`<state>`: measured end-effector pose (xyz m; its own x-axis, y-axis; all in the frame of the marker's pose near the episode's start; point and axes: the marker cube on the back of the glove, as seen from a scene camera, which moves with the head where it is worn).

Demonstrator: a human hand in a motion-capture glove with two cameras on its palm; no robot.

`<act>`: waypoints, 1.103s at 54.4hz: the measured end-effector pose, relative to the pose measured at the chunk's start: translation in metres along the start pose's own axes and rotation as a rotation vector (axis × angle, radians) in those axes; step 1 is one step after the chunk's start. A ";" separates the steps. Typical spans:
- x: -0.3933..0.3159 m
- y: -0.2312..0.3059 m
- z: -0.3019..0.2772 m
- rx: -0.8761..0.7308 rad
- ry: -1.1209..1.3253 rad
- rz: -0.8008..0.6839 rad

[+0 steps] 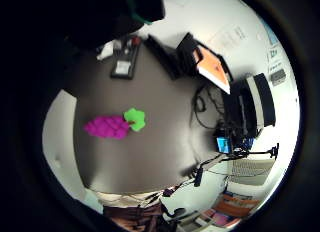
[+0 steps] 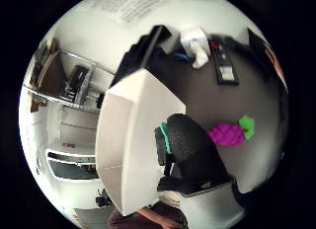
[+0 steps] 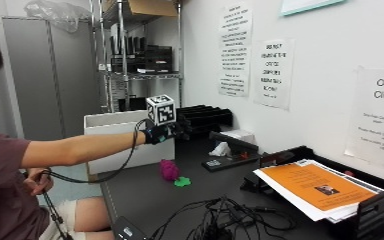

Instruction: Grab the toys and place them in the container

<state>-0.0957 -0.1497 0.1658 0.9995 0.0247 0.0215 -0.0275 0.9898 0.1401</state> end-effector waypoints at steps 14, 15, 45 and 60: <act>0.029 0.025 0.106 -0.235 -0.102 0.043; 0.029 0.026 0.112 -0.252 -0.100 0.038; 0.019 0.031 0.127 -0.233 0.031 -0.046; -0.004 0.027 0.015 -0.356 0.020 -0.034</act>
<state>-0.1011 -0.1251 0.1849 0.9999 -0.0097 0.0027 0.0101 0.9769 -0.2136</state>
